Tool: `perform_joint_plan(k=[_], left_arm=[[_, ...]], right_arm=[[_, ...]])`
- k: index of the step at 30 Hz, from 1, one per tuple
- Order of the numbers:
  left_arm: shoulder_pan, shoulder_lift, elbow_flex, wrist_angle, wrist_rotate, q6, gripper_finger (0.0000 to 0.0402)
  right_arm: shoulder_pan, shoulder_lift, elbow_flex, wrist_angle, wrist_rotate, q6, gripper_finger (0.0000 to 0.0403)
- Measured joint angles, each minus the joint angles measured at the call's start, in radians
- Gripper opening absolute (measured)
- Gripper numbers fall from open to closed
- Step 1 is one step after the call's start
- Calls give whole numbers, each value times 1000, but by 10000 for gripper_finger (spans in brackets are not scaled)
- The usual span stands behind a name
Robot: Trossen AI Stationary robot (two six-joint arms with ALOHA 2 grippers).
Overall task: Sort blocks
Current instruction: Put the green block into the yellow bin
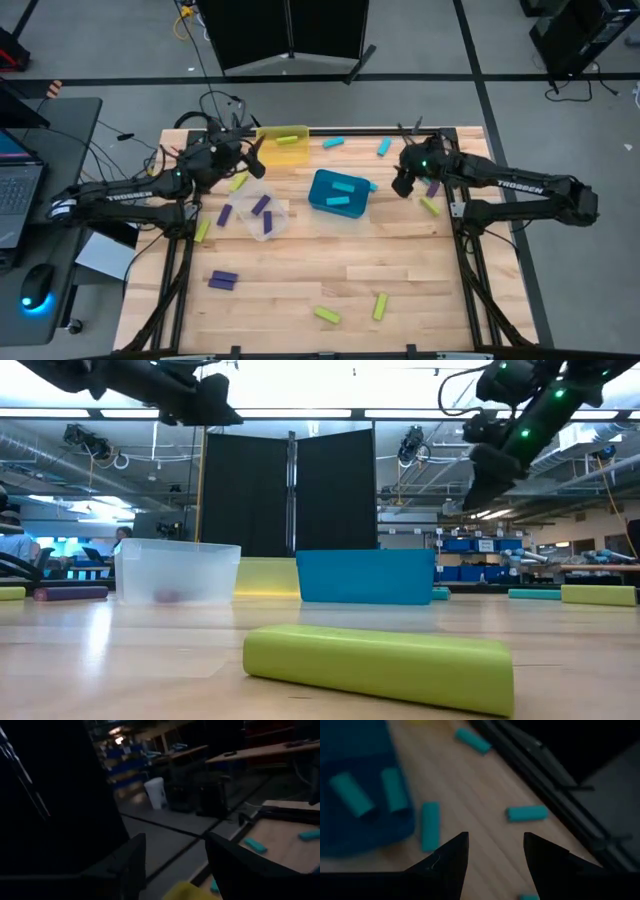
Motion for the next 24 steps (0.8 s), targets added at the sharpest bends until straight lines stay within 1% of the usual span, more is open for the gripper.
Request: perform_joint_plan(k=[3,6,10,12,16,18,24], left_arm=[[17,44,0,74,-1,0,213],[39,94,0,99,-3,-3,213],[61,153,0,129,0,-44,213],[71,173,0,147,4,-57,213],[79,200,0,183,9,-57,213],[86,204,0,204,11,-57,213],[110,204,0,247,23,-53,213]], right_arm=[[-95,18,0,-23,-74,56,201],[-184,56,0,-80,-158,109,201],[-247,115,0,-178,-223,138,201],[-254,138,-1,-226,-257,133,201],[-232,147,-1,-242,-351,124,201],[-208,139,-1,-279,-352,143,201],[-135,89,-1,-431,-299,319,201]])
